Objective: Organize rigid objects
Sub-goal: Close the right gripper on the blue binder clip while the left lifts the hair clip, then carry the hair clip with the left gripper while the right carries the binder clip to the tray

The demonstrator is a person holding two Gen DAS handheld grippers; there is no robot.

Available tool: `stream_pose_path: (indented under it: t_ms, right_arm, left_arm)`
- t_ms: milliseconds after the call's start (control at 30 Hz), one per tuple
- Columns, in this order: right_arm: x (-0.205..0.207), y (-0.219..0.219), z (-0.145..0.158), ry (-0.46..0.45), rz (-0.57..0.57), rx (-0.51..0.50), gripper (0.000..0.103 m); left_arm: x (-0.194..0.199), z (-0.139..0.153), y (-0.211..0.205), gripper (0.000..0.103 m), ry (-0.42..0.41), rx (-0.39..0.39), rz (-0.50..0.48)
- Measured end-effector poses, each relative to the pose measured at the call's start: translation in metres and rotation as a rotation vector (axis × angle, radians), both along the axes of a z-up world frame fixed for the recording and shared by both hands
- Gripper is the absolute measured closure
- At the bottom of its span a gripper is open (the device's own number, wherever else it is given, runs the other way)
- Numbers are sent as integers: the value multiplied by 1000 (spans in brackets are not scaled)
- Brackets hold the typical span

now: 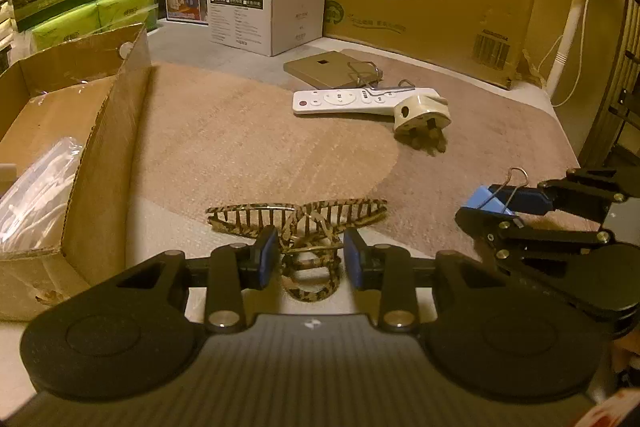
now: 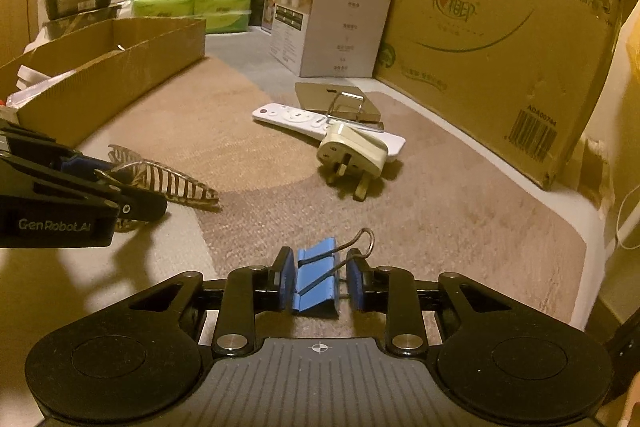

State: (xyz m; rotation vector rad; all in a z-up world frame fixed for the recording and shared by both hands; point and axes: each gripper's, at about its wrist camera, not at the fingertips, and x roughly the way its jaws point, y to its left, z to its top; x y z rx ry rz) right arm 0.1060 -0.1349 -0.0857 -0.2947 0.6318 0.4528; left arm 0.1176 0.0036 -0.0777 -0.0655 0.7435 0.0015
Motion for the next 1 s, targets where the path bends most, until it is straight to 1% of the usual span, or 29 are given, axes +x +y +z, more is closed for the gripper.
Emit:
stream_pose_path:
  t_ms: [100, 167, 233, 367, 567, 800, 1000]
  right_arm:
    - [0, 0, 0, -1, -2, -1, 74]
    - [0, 0, 0, 5, -9, 2, 78]
    - [0, -1, 2, 16, -20, 12, 80]
    - [-5, -2, 7, 30, -27, 31, 80]
    - [-20, -4, 21, 28, -35, 66, 80]
    - [-39, -4, 40, 12, -36, 88, 80]
    - [-55, -3, 54, -3, -27, 107, 80]
  left_arm:
    - [1, 0, -1, 71, 2, 10, 0]
    - [1, 0, -1, 75, 4, 17, -1]
    - [0, 1, 1, 75, 8, 10, -4]
    - [-6, 6, 1, 76, 8, 9, -17]
    - [-19, 20, 1, 76, 0, -2, -29]
    - [-38, 39, -1, 76, -20, -6, -47]
    - [-58, 53, 4, 76, -33, -4, -43]
